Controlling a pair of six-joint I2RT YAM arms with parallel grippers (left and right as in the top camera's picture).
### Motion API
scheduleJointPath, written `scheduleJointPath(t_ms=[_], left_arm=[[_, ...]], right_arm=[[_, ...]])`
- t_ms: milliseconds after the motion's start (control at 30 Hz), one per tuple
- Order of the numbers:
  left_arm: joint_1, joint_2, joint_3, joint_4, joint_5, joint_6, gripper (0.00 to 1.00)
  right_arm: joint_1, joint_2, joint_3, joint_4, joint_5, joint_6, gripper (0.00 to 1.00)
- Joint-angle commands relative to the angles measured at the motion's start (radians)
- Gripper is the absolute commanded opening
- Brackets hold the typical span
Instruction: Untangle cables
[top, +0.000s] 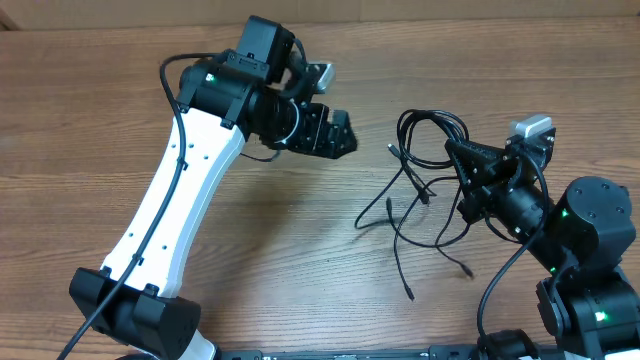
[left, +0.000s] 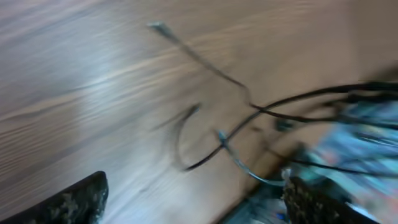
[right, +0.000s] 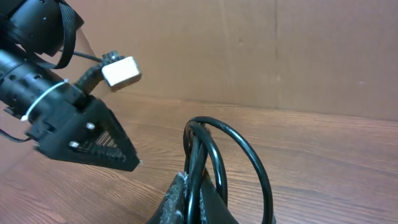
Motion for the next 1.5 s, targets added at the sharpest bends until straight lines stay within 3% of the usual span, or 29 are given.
scheduleJointPath(t_ms=[0, 67, 200, 333, 467, 667, 967, 1033, 1100, 1167, 1233, 1300, 1367, 1400, 1433, 1467], left_arm=[[-0.008, -0.003, 0.013, 0.037, 0.317, 0.006, 0.94], [-0.043, -0.003, 0.013, 0.088, 0.330, -0.091, 0.97], [-0.131, -0.003, 0.013, 0.211, 0.294, -0.112, 0.99], [-0.200, -0.003, 0.013, 0.266, -0.011, -0.278, 1.00], [-0.216, 0.000, 0.013, 0.284, -0.207, -0.365, 1.00], [-0.174, 0.002, 0.012, 0.204, -0.459, -0.368, 1.00], [-0.011, 0.001, 0.012, 0.030, -0.602, -0.308, 1.00], [0.032, 0.002, 0.012, -0.002, -0.589, -0.245, 0.88], [0.047, 0.001, 0.012, -0.011, -0.584, -0.199, 0.61], [0.050, 0.001, 0.012, -0.016, -0.583, -0.176, 0.46], [0.050, 0.001, 0.012, -0.020, -0.583, -0.172, 0.55], [0.050, 0.001, 0.012, -0.020, -0.581, -0.172, 0.80], [0.050, 0.002, 0.011, -0.019, -0.583, -0.175, 0.90], [0.050, 0.004, 0.010, -0.014, -0.587, -0.183, 0.92], [0.050, 0.010, 0.009, -0.005, -0.587, -0.205, 0.95], [0.050, 0.021, 0.008, 0.008, -0.585, -0.243, 0.96]], right_arm=[[0.001, -0.013, 0.010, 0.042, 0.006, 0.012, 0.04], [0.001, -0.013, 0.010, 0.077, 0.005, 0.060, 0.04], [0.001, -0.013, 0.010, 0.092, 0.005, 0.150, 0.04], [0.001, -0.013, 0.010, 0.108, -0.039, 0.230, 0.04], [0.001, -0.014, 0.010, 0.174, -0.146, 0.271, 0.04], [0.001, -0.043, 0.011, 0.205, -0.164, 0.301, 0.04], [0.001, -0.073, 0.011, 0.212, -0.148, 0.301, 0.04], [0.001, -0.073, 0.011, 0.211, -0.144, 0.301, 0.04], [0.001, -0.073, 0.010, 0.211, -0.136, 0.300, 0.04], [0.001, -0.073, 0.010, 0.199, -0.129, 0.300, 0.04], [0.001, -0.073, 0.010, 0.161, -0.095, 0.293, 0.04], [0.001, -0.073, 0.010, 0.092, -0.040, 0.288, 0.04], [0.001, -0.072, 0.010, 0.007, 0.032, 0.288, 0.05], [0.001, -0.071, 0.010, -0.040, 0.063, 0.287, 0.30], [0.001, -0.068, 0.010, -0.100, 0.101, 0.285, 0.71], [0.001, -0.064, 0.010, -0.143, 0.126, 0.285, 0.84]])
